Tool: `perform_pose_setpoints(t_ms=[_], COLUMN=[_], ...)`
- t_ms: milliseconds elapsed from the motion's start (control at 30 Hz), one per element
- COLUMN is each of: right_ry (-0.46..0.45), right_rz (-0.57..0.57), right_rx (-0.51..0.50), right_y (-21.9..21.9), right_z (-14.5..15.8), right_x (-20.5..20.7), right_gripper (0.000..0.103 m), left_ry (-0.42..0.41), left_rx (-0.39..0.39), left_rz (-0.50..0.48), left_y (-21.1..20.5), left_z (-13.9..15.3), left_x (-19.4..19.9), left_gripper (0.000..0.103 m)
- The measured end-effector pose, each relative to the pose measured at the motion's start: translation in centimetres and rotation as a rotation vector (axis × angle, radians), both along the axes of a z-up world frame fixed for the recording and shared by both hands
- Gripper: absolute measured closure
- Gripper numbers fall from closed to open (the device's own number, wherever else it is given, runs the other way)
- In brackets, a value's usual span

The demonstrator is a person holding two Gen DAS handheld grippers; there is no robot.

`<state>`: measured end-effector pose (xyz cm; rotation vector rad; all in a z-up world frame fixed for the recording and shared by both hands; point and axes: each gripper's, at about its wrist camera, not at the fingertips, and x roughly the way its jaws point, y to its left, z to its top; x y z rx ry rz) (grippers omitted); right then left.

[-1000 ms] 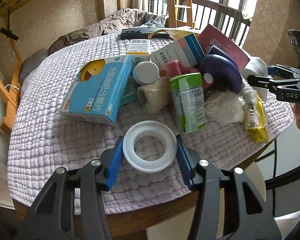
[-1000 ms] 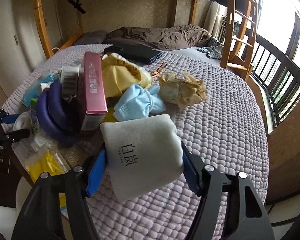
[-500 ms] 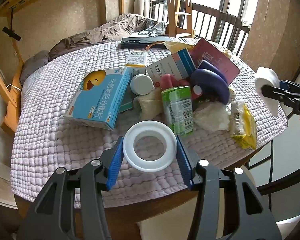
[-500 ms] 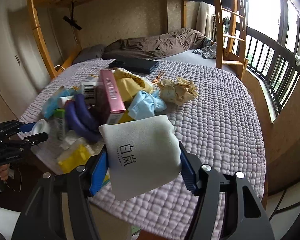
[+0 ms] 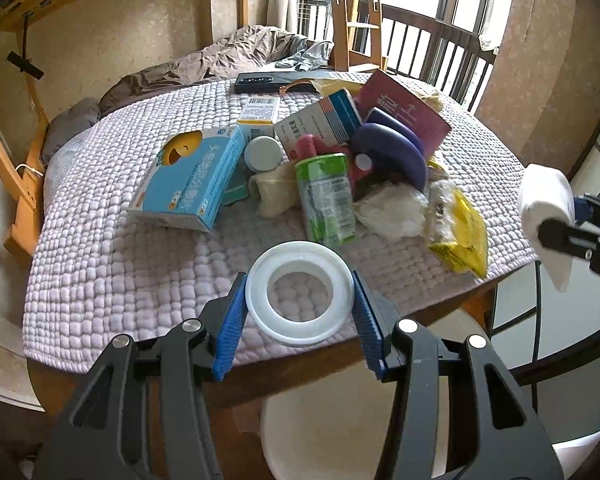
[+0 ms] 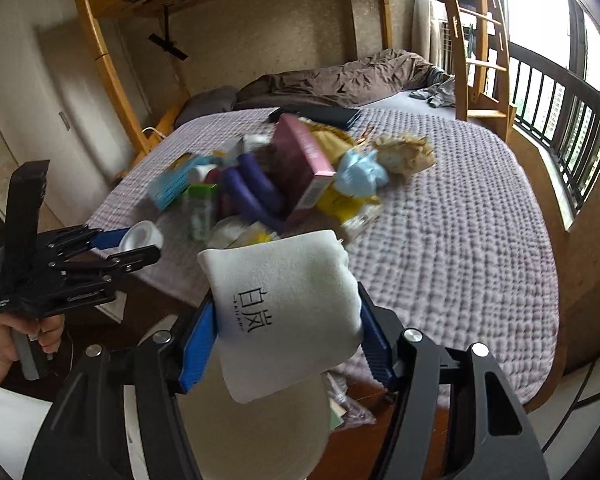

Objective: Collect trash
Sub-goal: 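Carry the ring and tissue pack with both tools over the white bin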

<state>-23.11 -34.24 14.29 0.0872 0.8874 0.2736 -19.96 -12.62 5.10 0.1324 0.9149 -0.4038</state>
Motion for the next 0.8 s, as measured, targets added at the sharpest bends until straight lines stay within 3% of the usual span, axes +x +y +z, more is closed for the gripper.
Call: perform_pose_setpoints(t_ms=[800], right_ry=[0.1], right_rz=[0.077], right_rx=[0.054], right_y=[3.5], right_z=[-2.4], right_x=[-4.5], right_gripper=[0.041], left_ry=[0.055], left_rx=[0.0], left_rz=[-0.046], left_y=[0.1], left_z=[-1.0], left_x=[-5.2], left_gripper=[0.051])
